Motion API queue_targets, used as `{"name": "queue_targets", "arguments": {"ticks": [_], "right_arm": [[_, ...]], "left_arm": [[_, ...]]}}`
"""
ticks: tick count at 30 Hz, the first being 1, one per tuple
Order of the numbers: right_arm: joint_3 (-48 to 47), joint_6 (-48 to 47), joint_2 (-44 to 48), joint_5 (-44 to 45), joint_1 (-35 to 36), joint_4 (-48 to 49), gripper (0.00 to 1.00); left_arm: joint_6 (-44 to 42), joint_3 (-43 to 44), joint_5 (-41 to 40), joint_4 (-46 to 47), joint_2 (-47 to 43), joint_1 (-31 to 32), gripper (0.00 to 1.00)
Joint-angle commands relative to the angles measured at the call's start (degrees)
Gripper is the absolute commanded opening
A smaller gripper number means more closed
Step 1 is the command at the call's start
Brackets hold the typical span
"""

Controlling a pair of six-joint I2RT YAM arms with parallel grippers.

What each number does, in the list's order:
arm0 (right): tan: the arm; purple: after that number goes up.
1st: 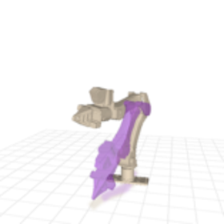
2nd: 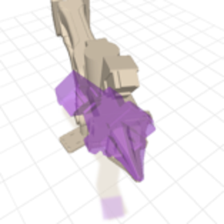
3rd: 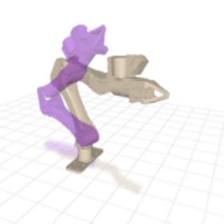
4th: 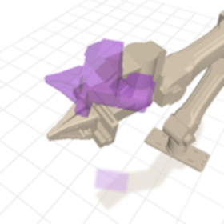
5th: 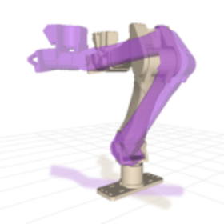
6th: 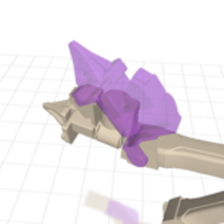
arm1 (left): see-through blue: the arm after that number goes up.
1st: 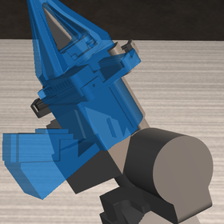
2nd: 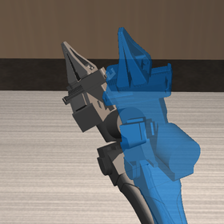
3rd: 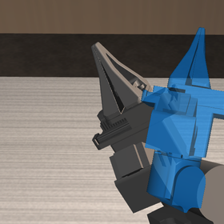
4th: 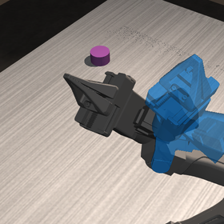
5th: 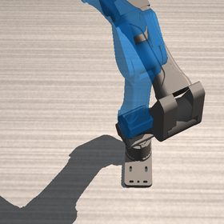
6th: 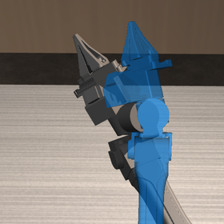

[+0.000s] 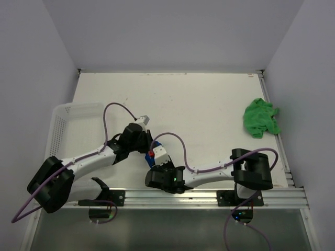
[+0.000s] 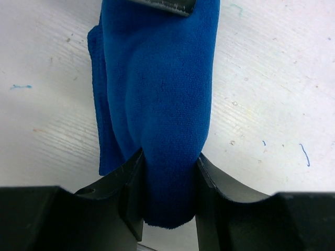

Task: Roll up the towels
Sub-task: Roll the towel

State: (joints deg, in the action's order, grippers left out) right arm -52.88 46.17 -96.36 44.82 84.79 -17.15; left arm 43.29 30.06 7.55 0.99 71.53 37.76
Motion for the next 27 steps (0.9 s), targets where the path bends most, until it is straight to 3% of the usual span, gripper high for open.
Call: {"name": "queue_targets", "arguments": {"ticks": [1,8,16,27], "right_arm": [[-4.9,2.5,-4.4,7.8,2.3,-12.8,0.30],[-10.2,2.9,-10.2,9.5,4.9,-16.8,0.31],[-16.4,5.8,-15.3,9.7,5.5,-24.2,0.33],[-15.8,4.6,-14.5,7.6,5.4,-21.5,0.41]], "left_arm": [[-1.2,1.3,-1.2,-3.4,-4.7,-0.7,0.13],[-1.2,1.8,-1.5,-5.1,-8.3,-0.8,0.15],[-0.7,-2.4,4.0,1.9,-4.1,-0.8,0.15],[-0.8,-7.5,1.3,2.4,-2.0,-0.7,0.15]]}}
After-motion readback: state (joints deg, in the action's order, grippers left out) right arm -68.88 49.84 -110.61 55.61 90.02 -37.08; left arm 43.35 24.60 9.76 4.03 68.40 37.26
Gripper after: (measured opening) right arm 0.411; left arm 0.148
